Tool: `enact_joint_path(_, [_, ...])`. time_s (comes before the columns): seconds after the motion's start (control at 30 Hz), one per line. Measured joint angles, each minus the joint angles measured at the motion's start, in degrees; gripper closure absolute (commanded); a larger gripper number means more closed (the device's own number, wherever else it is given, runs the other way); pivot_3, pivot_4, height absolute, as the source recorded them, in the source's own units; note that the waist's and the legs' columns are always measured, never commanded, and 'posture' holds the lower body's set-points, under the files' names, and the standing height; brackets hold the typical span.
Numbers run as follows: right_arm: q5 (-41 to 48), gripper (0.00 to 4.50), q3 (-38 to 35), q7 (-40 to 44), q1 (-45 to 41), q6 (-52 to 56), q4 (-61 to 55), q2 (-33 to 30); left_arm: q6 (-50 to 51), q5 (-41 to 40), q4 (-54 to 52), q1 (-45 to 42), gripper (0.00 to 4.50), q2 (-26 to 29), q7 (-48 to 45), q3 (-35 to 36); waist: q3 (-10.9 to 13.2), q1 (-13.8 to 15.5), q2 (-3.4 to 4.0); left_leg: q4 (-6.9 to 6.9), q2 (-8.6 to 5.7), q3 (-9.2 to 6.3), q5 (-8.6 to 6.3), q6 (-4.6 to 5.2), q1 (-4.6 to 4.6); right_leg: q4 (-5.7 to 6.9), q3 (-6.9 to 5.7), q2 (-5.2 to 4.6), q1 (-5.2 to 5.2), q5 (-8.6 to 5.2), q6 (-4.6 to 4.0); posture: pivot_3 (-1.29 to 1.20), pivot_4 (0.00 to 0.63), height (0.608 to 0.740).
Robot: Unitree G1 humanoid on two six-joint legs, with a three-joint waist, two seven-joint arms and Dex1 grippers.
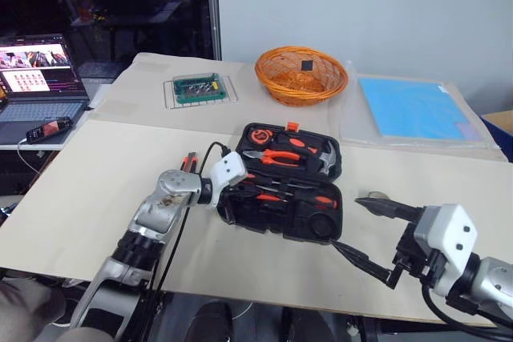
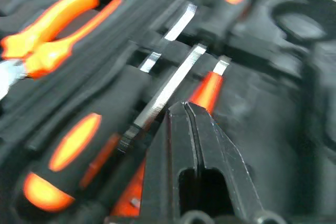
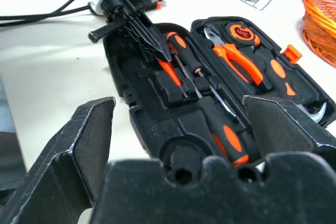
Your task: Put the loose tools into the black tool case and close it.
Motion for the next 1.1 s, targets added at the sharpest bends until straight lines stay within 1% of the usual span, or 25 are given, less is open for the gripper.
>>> enact_joint_path(0.03, [0.0, 0.0, 0.01, 0.04, 0.03, 0.0, 0.0, 0.0, -0.96, 0.4, 0.24, 0.01, 4.46, 0.1, 0.08, -0.58, -0.01, 0.0, 0.01, 0.0, 0.0, -0.01, -0.14, -0.24, 0.08, 0.0, 0.0, 0.0, 0.07, 0.0, 0.0, 0.0, 0.15, 0.74])
enact_joint_path(0.17, [0.0, 0.0, 0.01, 0.04, 0.01, 0.01, -0.01, -0.01, -2.56, 1.5, 1.75, -0.11, 4.46, 0.34, 0.98, -0.87, -0.09, -0.14, 0.13, -0.09, 0.01, 0.0, -0.25, -0.42, 0.64, -0.06, -0.01, -0.05, 0.57, -0.02, 0.0, 0.0, 0.15, 0.74])
enact_joint_path(0.27, [0.0, 0.0, 0.03, 0.05, -0.04, 0.01, -0.02, -0.1, -3.54, -0.17, 2.98, 0.59, 4.46, -1.39, 1.06, 0.78, -0.13, -0.21, 0.21, -0.17, 0.01, 0.0, -0.32, -0.53, 0.81, -0.09, -0.02, -0.17, 0.6, -0.03, 0.01, 0.0, 0.15, 0.74])
enact_joint_path(0.33, [0.02, 0.0, 0.18, 0.01, -0.41, 0.01, -0.05, -0.12, -1.01, -5.8, 2.55, 2.22, 4.46, -4.17, 1.52, 5.25, -0.1, -0.33, 0.17, -0.17, 0.02, 0.01, -0.32, -0.53, 0.69, -0.07, -0.03, -0.19, 0.58, -0.03, 0.01, 0.0, 0.15, 0.74])
enact_joint_path(0.37, [0.08, 0.0, 0.45, 0.04, -1.15, 0.0, -0.07, -0.14, 3.09, -11.05, 1.19, 2.54, 4.46, -5.38, 2.69, 9.07, -0.01, -0.52, 0.04, -0.16, 0.02, -0.02, -0.31, -0.53, 0.6, -0.05, -0.05, -0.18, 0.51, -0.03, 0.01, 0.0, 0.15, 0.74])
enact_joint_path(0.4, [0.19, 0.0, 0.53, 0.09, -1.52, -0.01, -0.09, -0.13, 5.19, -13.71, -0.43, 2.45, 4.22, -5.45, 3.88, 11.93, 0.02, -0.67, -0.01, -0.16, 0.02, -0.03, -0.31, -0.52, 0.52, -0.04, -0.06, -0.16, 0.44, -0.03, 0.01, 0.0, 0.15, 0.74])
enact_joint_path(0.5, [1.11, 0.0, 1.05, 0.3, -2.37, -0.02, 0.03, -0.11, 9.46, -17.47, -4.48, 1.81, 3.43, -4.68, 9.39, 19.41, 0.03, -1.09, -0.01, -0.18, -0.01, -0.03, -0.27, -0.45, 0.5, -0.06, -0.04, -0.1, 0.43, -0.04, 0.01, 0.0, 0.15, 0.74])
enact_joint_path(0.53, [1.34, 0.0, 1.24, 0.34, -3.14, -0.03, 0.1, -0.12, 10.94, -18.25, -5.97, 1.78, 3.06, -4.12, 11.96, 21.77, 0.02, -1.14, -0.01, -0.18, -0.02, -0.03, -0.09, -0.13, 0.5, -0.07, -0.03, -0.08, 0.43, -0.05, 0.03, 0.0, 0.15, 0.74])
enact_joint_path(0.6, [1.54, 0.0, 2.92, 1.15, -6.11, -0.48, 1.65, -0.21, 15.2, -18.29, -11.45, 3.78, 2.33, -3.23, 19.82, 26.82, 0.05, -1.44, -0.05, -0.19, -0.01, -0.02, -0.08, -0.08, 0.51, -0.09, -0.01, -0.08, 0.45, -0.07, 0.05, 0.0, 0.15, 0.74])
enact_joint_path(0.63, [1.55, 0.0, 3.67, 1.44, -6.76, -0.53, 2.46, -0.25, 16.83, -17.98, -13.64, 5.04, 2.1, -2.75, 22.9, 28.26, 0.05, -1.36, -0.05, -0.2, -0.04, -0.03, -0.08, -0.08, 0.51, -0.08, -0.01, -0.09, 0.47, -0.11, 0.1, 0.0, 0.15, 0.74])
enact_joint_path(0.67, [1.51, 0.0, 4.66, 1.88, -7.88, -0.59, 3.7, -0.34, 19.49, -17.34, -16.7, 7.18, 1.72, -2.63, 27.47, 29.88, 0.05, -1.21, -0.06, -0.2, -0.04, -0.03, -0.15, -0.17, 0.51, -0.1, 0.0, -0.1, 0.47, -0.11, 0.1, 0.0, 0.15, 0.74])
enact_joint_path(0.7, [1.5, 0.0, 5.05, 1.99, -8.31, -0.64, 4.17, -0.34, 20.49, -17.04, -17.48, 7.85, 1.29, -2.69, 29.04, 30.2, 0.06, -1.08, -0.07, -0.19, -0.04, -0.01, -0.18, -0.23, 0.51, -0.08, 0.0, -0.11, 0.46, -0.11, 0.1, 0.0, 0.15, 0.74])
enact_joint_path(0.77, [1.54, 0.0, 6.54, 2.82, -10.87, -0.94, 5.53, -0.39, 25.08, -13.89, -21.22, 11.06, 0.62, -2.93, 36.46, 30.07, 0.08, -0.67, -0.1, -0.18, -0.06, -0.02, -0.32, -0.46, 0.5, -0.09, -0.02, -0.14, 0.46, -0.11, 0.1, 0.0, 0.15, 0.74])
enact_joint_path(0.9, [1.76, 0.0, 7.72, 4.22, -13.47, -1.48, 7.1, -0.65, 31.83, -10.46, -24.22, 15.25, 0.62, -3.63, 43.88, 27.21, 0.11, -0.3, -0.15, -0.18, -0.08, -0.01, -0.34, -0.51, 0.49, -0.08, -0.03, -0.19, 0.44, -0.11, 0.1, 0.0, 0.15, 0.74])
enact_joint_path(1.0, [1.77, 0.0, 7.78, 5.76, -14.89, -1.67, 8.39, -1.69, 34.41, -9.37, -24.31, 15.79, 0.62, -5.69, 47.47, 26.13, 0.11, -0.2, -0.16, -0.19, -0.07, 0.02, -0.36, -0.53, 0.47, -0.08, -0.03, -0.22, 0.4, -0.11, 0.1, 0.0, 0.15, 0.74])
enact_joint_path(1.03, [1.77, 0.0, 7.78, 6.1, -15.19, -1.69, 8.74, -1.9, 34.48, -9.1, -24.04, 15.8, 1.13, -6.33, 48.33, 25.9, 0.11, -0.2, -0.16, -0.2, -0.06, 0.02, -0.36, -0.53, 0.47, -0.08, -0.03, -0.21, 0.4, -0.11, 0.09, 0.0, 0.15, 0.74])
enact_joint_path(1.07, [1.78, 0.0, 7.77, 6.49, -15.36, -1.7, 9.11, -2.22, 34.42, -8.71, -23.32, 15.84, 1.37, -7.34, 49.4, 25.75, 0.11, -0.19, -0.15, -0.21, -0.06, 0.02, -0.36, -0.53, 0.48, -0.08, -0.03, -0.21, 0.4, -0.11, 0.09, 0.0, 0.15, 0.74])
enact_joint_path(1.1, [1.8, 0.0, 7.76, 6.65, -15.44, -1.7, 9.27, -2.31, 33.84, -8.31, -22.84, 16.03, 1.73, -8.02, 50.2, 25.66, 0.11, -0.2, -0.16, -0.24, -0.06, 0.02, -0.36, -0.53, 0.46, -0.07, -0.03, -0.2, 0.36, -0.1, 0.09, 0.0, 0.15, 0.74])
